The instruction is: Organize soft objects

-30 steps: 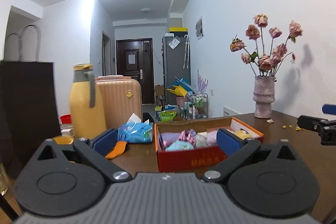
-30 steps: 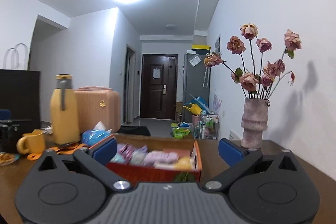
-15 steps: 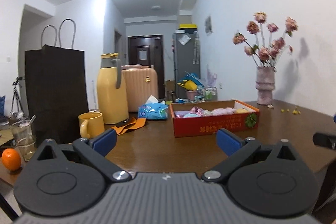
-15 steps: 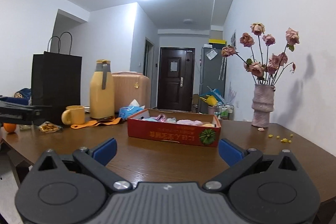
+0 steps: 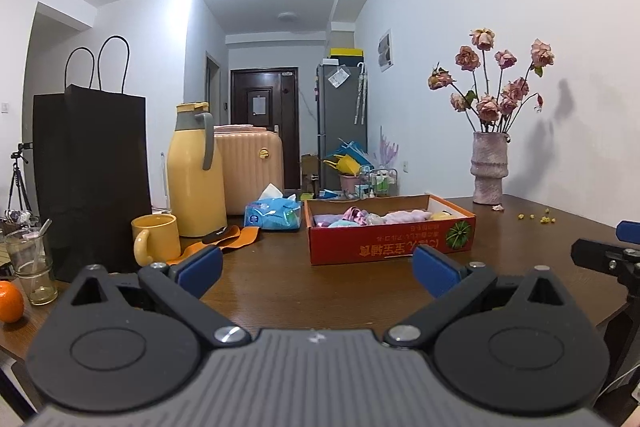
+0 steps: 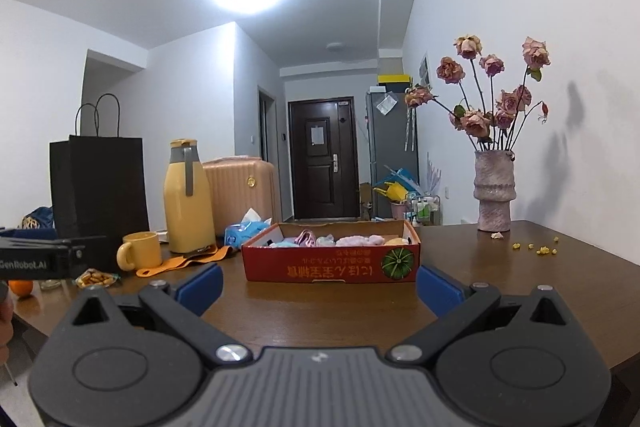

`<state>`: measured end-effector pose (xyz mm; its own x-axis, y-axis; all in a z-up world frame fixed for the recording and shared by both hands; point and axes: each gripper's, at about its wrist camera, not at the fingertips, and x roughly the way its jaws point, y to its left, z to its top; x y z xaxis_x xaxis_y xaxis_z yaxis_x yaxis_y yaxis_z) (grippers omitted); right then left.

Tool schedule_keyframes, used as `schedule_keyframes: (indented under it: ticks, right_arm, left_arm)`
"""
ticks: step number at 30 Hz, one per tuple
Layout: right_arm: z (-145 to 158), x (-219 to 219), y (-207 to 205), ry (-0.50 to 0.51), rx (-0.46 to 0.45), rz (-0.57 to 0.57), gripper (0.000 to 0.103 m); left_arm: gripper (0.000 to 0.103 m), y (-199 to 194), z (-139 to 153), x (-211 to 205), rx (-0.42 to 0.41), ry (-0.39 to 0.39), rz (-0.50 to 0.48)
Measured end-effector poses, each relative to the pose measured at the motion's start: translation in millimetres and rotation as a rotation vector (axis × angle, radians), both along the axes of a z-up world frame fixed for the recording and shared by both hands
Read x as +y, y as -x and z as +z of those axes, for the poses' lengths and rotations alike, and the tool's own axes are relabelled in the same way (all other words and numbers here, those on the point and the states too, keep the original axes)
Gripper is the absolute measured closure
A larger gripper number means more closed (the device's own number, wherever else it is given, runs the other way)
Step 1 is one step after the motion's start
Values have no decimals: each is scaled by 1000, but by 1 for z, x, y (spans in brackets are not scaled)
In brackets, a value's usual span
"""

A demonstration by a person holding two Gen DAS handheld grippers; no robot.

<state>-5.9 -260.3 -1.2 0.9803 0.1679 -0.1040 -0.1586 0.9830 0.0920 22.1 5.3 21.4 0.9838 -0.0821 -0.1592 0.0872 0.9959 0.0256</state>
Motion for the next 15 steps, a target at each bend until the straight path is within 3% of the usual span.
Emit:
schedule_keyframes:
  ticks: [15]
  right_arm:
    - [0, 4, -3, 26, 6, -1, 0]
  left_arm:
    - [0, -3, 2, 6, 1, 12, 7]
